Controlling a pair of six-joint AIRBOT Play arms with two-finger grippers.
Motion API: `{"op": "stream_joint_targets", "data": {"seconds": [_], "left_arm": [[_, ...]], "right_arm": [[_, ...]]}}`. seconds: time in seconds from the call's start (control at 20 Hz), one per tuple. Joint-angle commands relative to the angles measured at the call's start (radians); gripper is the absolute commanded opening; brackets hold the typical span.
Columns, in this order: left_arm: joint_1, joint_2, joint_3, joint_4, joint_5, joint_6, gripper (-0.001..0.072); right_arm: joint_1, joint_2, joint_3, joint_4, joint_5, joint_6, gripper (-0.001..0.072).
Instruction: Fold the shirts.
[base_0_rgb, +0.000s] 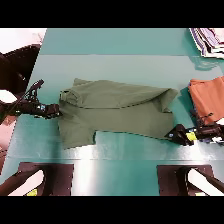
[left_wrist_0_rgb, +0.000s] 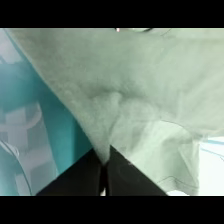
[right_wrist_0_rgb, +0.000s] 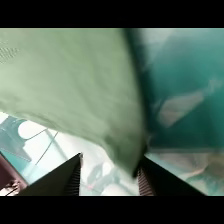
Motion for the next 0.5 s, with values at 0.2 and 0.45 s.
{"op": "stream_joint_targets", "data": {"seconds": [0.2, 0.45], "left_arm": [[0.0, 0.015, 0.012, 0.019, -0.008, 0.003, 0.0025], [0.001, 0.16, 0.194, 0.037, -0.057, -0.036, 0.0025]], "right_arm": [[0.181, -0.014, 0.096, 0.043, -0.181, -0.002, 0.0018], [0.177, 0.162, 0.284, 0.045, -0.124, -0.002, 0.0017]]}}
